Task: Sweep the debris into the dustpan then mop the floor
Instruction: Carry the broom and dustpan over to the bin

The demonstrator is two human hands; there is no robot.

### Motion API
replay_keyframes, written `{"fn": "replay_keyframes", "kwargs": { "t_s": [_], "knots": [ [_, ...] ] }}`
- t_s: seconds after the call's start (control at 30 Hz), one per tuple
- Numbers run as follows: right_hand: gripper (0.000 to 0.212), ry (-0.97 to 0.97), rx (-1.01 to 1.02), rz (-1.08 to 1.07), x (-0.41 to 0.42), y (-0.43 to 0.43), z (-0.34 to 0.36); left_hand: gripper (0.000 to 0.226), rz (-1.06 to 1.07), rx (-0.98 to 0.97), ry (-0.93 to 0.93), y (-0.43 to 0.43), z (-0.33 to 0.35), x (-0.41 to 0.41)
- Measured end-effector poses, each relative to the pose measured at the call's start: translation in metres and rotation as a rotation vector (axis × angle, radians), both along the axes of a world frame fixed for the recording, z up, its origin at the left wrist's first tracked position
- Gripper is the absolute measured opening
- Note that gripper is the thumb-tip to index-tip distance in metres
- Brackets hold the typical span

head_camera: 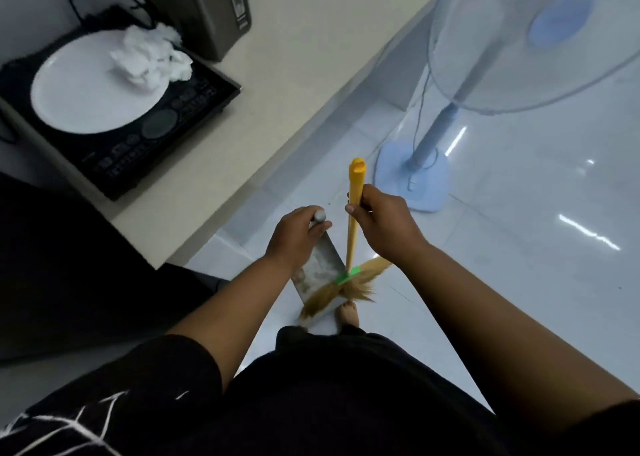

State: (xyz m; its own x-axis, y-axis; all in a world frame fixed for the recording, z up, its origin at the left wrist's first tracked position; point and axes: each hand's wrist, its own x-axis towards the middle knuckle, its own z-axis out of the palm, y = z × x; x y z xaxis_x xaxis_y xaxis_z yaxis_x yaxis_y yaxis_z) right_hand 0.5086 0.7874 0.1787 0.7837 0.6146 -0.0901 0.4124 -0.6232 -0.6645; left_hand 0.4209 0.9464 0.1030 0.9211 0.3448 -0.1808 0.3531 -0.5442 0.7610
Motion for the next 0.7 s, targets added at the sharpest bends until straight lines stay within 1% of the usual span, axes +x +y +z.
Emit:
{"fn": "replay_keyframes", "kwargs": {
  "t_s": [0.17,0.27,0.43,0.7],
  "knots": [
    [0.020,-0.021,-0.007,-0.192,-0.031,-0.038,0.029,0.015,-0.205,0.014,-0.096,-0.025,0.022,0.012],
    [0.020,-0.068,-0.013,-0.330,-0.053,-0.064,0.043,0.014,-0.329,0.023,-0.148,-0.046,0.030,0.016],
    [0.020,-0.129,0.005,-0.517,-0.098,-0.106,0.056,0.014,-0.512,0.002,-0.174,-0.087,0.044,0.017],
    [0.023,-0.111,-0.021,-0.795,-0.181,-0.182,0.062,0.017,-0.802,-0.056,-0.201,-0.174,0.055,-0.014]
  ]
}}
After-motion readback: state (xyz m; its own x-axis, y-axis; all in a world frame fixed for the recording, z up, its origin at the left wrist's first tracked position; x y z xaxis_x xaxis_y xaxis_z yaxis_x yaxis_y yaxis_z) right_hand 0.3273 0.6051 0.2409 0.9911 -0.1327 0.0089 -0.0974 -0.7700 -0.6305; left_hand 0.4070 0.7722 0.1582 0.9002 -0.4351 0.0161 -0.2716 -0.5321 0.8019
